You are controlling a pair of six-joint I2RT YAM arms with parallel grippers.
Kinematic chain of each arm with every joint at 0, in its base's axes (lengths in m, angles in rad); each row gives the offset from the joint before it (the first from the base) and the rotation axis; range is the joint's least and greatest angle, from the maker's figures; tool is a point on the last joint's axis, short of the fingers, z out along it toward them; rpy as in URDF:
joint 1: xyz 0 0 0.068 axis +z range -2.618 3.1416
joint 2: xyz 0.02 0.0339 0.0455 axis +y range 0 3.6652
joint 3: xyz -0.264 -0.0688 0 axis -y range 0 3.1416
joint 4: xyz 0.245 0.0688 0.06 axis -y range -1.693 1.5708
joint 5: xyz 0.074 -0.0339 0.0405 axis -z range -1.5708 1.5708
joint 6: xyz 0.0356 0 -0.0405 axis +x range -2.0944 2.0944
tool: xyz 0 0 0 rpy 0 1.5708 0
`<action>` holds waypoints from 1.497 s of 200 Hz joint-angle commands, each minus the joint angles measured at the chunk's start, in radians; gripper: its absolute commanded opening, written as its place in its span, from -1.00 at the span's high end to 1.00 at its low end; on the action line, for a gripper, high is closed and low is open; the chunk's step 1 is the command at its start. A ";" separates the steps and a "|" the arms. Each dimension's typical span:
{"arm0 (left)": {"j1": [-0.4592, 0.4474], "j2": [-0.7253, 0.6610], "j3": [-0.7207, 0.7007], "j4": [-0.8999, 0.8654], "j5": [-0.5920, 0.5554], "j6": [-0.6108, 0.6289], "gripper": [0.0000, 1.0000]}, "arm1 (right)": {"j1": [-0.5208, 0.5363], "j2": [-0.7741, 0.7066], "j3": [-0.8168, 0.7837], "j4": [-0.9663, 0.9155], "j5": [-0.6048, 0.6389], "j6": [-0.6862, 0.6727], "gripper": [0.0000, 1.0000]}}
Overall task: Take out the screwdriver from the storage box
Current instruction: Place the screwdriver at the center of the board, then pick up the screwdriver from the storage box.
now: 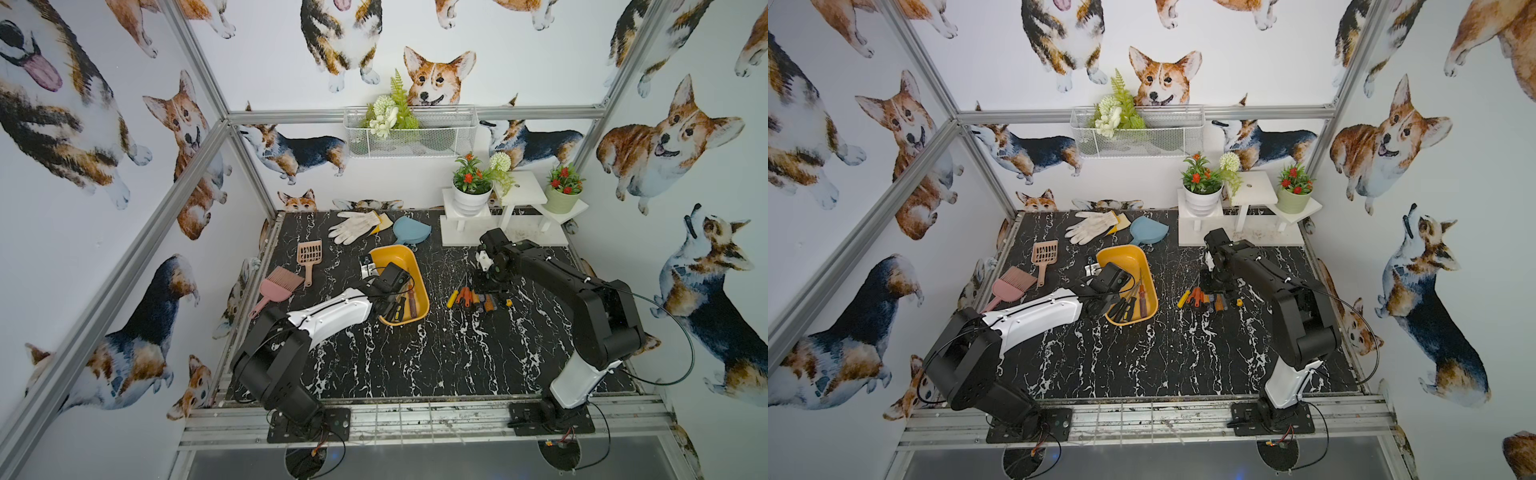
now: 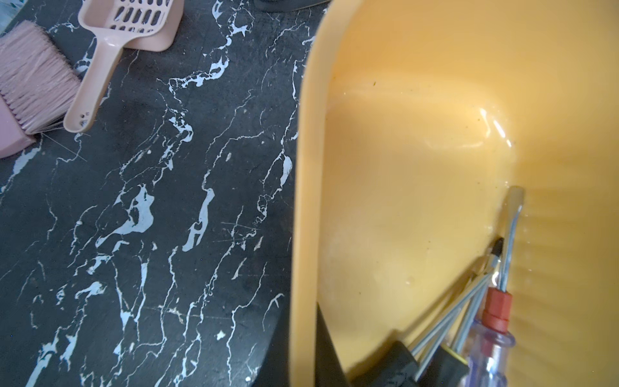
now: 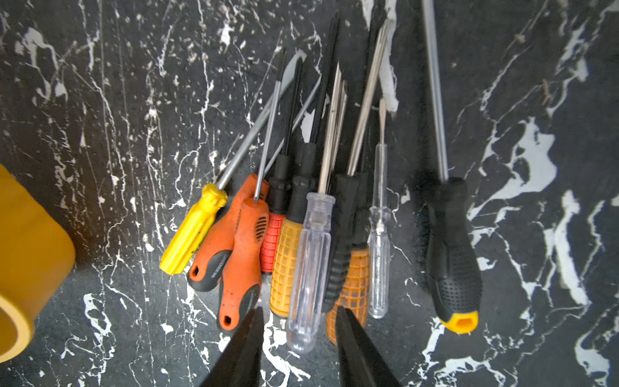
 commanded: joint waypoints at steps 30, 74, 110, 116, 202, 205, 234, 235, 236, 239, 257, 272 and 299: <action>0.002 -0.005 0.008 0.030 -0.005 0.009 1.00 | 0.043 -0.094 0.006 0.019 -0.014 0.030 0.12; 0.002 -0.016 0.011 0.037 0.012 0.018 1.00 | 0.169 -0.146 0.040 0.060 -0.028 0.021 0.01; 0.002 -0.014 0.014 0.039 0.011 0.018 1.00 | 0.236 -0.152 0.047 0.117 -0.111 0.032 -0.03; 0.001 -0.014 0.014 0.041 0.013 0.018 1.00 | 0.245 -0.152 0.036 0.143 -0.131 0.036 -0.05; -0.002 -0.027 0.002 0.048 0.019 0.005 1.00 | 0.343 -0.056 0.070 0.232 -0.199 0.077 -0.05; -0.002 -0.027 0.001 0.048 0.019 0.005 1.00 | 0.345 -0.051 0.073 0.231 -0.201 0.077 -0.05; -0.006 -0.029 0.000 0.049 0.023 0.001 1.00 | 0.373 -0.012 0.087 0.239 -0.211 0.076 -0.05; -0.007 -0.029 -0.001 0.049 0.023 0.002 1.00 | 0.373 -0.011 0.087 0.239 -0.211 0.076 -0.05; -0.006 -0.029 0.000 0.049 0.023 0.002 1.00 | 0.375 -0.010 0.087 0.239 -0.209 0.076 -0.05; -0.006 -0.029 0.000 0.050 0.022 0.001 1.00 | 0.378 -0.005 0.087 0.242 -0.208 0.077 -0.05; -0.007 -0.028 0.000 0.051 0.023 0.001 1.00 | 0.386 0.031 0.102 0.232 -0.191 0.090 -0.05; -0.007 -0.027 0.000 0.051 0.023 0.003 1.00 | 0.391 0.065 0.120 0.221 -0.173 0.100 -0.04; -0.008 -0.026 0.000 0.052 0.024 0.008 1.00 | 0.398 0.128 0.156 0.209 -0.123 0.121 -0.01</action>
